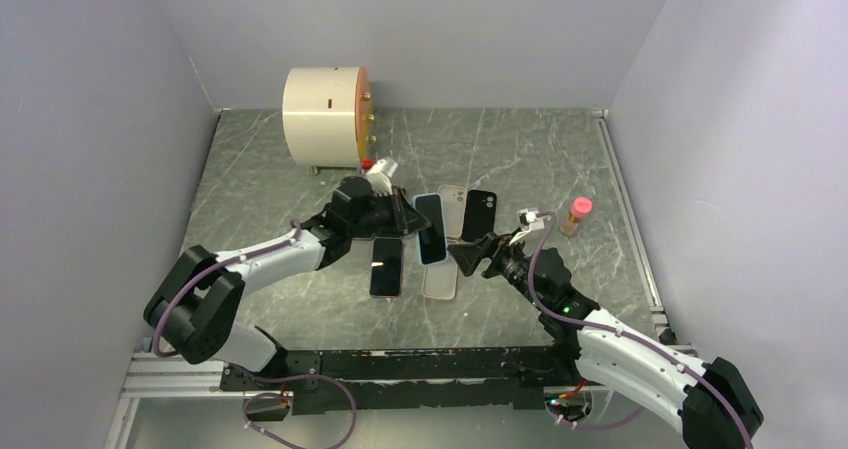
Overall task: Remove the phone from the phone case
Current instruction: Pick up the phone at the center of the board.
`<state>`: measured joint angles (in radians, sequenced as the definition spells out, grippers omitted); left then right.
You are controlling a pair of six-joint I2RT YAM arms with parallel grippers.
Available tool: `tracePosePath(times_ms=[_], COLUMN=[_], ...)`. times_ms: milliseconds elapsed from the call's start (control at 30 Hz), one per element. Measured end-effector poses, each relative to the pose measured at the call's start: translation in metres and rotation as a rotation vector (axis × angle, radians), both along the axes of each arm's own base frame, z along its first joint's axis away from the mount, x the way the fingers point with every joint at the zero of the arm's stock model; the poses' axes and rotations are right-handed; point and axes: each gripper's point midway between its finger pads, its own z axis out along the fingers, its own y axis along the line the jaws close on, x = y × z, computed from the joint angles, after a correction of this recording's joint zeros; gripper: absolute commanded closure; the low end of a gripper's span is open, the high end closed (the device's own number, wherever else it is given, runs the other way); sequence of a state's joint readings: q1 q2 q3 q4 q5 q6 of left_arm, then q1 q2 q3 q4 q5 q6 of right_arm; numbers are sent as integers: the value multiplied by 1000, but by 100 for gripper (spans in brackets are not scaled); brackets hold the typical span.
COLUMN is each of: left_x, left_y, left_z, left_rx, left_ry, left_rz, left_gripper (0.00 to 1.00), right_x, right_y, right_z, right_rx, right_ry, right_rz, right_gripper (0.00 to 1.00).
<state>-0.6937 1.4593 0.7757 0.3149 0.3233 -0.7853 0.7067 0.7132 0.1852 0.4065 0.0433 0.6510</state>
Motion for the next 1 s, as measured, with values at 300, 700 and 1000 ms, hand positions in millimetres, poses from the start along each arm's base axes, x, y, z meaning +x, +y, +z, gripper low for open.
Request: tracePosePath(times_ms=[300, 700, 1000], left_x=[9, 0, -3], left_y=[51, 62, 57], left_z=[39, 63, 52], left_rx=[-50, -66, -73], left_ry=[-137, -224, -173], left_rz=[47, 41, -4], left_gripper=[98, 97, 97], right_x=[5, 6, 8], right_y=[5, 31, 29], right_z=[11, 6, 9], right_rx=[-29, -79, -9], right_ry=[-97, -111, -100], right_rz=[27, 200, 364], right_gripper=[4, 5, 5])
